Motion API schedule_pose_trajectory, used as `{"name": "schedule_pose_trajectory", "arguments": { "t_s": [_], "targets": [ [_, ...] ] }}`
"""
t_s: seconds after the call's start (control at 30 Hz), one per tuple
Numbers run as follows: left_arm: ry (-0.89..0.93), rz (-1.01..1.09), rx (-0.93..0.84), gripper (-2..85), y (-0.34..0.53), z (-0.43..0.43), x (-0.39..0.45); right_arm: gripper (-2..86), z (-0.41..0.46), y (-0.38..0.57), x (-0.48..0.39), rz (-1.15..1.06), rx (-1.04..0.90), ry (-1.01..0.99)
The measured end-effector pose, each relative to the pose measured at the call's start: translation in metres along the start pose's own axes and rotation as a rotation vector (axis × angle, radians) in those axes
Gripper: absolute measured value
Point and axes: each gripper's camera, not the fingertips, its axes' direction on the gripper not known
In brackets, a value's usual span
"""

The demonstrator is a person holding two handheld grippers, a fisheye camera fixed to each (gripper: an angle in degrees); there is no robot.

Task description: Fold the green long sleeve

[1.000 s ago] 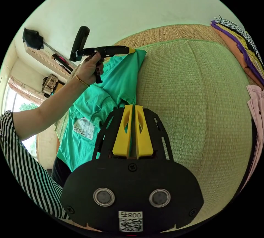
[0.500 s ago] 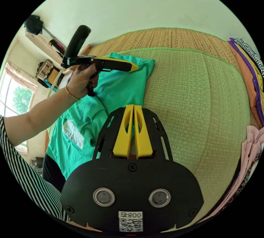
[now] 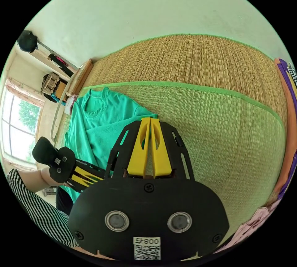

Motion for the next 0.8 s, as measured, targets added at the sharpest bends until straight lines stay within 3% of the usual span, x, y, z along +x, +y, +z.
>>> {"name": "schedule_pose_trajectory", "arguments": {
  "t_s": [0.27,0.37,0.5,0.63,0.7,0.77,0.8],
  "targets": [
    [-0.102,-0.161,0.243,0.1,0.107,-0.044,-0.001,0.0,-0.028,0.075,-0.062,-0.183,0.075,0.052],
    [-0.178,-0.310,0.197,0.0,0.155,-0.039,-0.018,0.0,-0.002,0.104,-0.075,-0.195,0.008,0.123],
    [-0.062,-0.367,0.234,0.1,0.192,-0.044,-0.028,0.0,0.008,0.108,-0.061,-0.132,-0.034,0.085],
    [-0.206,-0.397,0.294,0.1,0.252,-0.079,-0.005,0.1,-0.018,0.129,-0.074,-0.147,0.045,0.059],
    [-0.254,-0.475,0.288,0.1,0.291,-0.086,-0.003,0.1,-0.008,0.145,-0.078,-0.146,-0.008,0.071],
    [-0.247,-0.585,0.205,0.1,0.336,-0.080,-0.012,0.1,0.022,0.162,-0.072,-0.103,-0.138,0.081],
    [-0.221,-0.612,0.186,0.2,0.346,-0.078,-0.015,0.1,0.022,0.167,-0.070,-0.090,-0.102,0.069]
  ]
}}
